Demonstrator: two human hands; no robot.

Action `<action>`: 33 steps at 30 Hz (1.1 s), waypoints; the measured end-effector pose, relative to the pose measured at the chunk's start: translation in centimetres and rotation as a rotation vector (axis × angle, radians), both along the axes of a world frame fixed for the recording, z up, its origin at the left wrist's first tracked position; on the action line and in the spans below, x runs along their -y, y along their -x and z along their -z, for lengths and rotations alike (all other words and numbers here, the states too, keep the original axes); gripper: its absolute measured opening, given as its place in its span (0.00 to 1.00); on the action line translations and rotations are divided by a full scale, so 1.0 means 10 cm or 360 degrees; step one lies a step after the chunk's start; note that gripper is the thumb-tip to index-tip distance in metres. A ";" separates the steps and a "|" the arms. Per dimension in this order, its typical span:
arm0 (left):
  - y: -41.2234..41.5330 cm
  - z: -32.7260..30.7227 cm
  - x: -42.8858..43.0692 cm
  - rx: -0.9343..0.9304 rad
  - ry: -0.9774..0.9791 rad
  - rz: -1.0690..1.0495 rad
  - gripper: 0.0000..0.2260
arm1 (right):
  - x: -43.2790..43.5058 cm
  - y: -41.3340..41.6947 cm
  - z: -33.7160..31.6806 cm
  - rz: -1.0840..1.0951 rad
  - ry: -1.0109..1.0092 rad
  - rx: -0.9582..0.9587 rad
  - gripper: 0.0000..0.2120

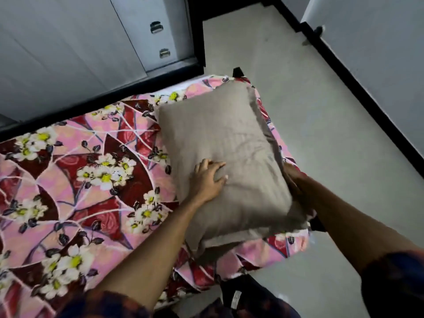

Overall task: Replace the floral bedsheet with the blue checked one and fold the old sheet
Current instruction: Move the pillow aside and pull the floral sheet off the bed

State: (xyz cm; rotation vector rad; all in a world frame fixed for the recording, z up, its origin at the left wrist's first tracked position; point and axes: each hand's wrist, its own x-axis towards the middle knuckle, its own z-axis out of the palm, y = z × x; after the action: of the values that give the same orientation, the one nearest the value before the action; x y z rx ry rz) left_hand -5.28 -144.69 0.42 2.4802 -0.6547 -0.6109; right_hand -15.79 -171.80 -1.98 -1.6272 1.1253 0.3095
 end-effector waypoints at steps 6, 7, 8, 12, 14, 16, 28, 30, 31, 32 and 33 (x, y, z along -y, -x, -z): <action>0.17 0.27 -0.11 -0.0037 -0.0090 0.0183 0.31 | -0.05 0.09 -0.06 0.0141 -0.0042 0.0165 0.07; 0.16 0.29 -0.12 -0.0034 -0.0069 0.0159 0.31 | -0.07 0.06 -0.05 0.0142 0.0000 0.0223 0.06; 0.15 0.28 -0.12 -0.0038 -0.0050 0.0136 0.30 | -0.09 0.03 0.00 0.0125 0.0063 0.0250 0.08; 0.13 0.25 -0.12 -0.0082 0.0034 0.0090 0.25 | -0.19 0.03 -0.04 0.0088 0.0510 0.0360 0.16; 0.13 0.22 -0.16 -0.0143 0.0146 0.0001 0.20 | -0.31 0.00 -0.19 -0.0032 0.0794 0.0526 0.15; 0.16 0.21 -0.29 -0.0227 0.0262 -0.0133 0.13 | -0.46 -0.06 -0.33 -0.0140 0.0855 0.0678 0.14; 1.21 0.21 -2.91 -0.0500 0.0077 -0.0901 0.08 | -2.62 0.05 -0.15 -0.1051 0.0079 0.0642 0.10; 1.52 0.25 -3.44 -0.0509 0.0087 -0.1086 0.12 | -3.09 0.18 -0.08 -0.1249 0.0104 0.0611 0.10; 1.72 0.28 -3.79 -0.0526 0.0108 -0.1185 0.15 | -3.41 0.25 -0.07 -0.1368 0.0099 0.0596 0.09; 1.91 0.28 -4.08 -0.0535 0.0108 -0.1259 0.16 | -3.70 0.32 -0.04 -0.1491 0.0106 0.0559 0.09; 2.07 0.29 -4.31 -0.0552 0.0132 -0.1322 0.17 | -3.93 0.36 -0.01 -0.1590 0.0113 0.0550 0.09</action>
State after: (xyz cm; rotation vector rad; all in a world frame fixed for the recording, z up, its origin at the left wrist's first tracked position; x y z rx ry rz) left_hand -26.00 -101.55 -2.49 2.2055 0.4627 -0.6211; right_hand -19.43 -132.52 -1.87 -2.1081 -0.0052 0.5921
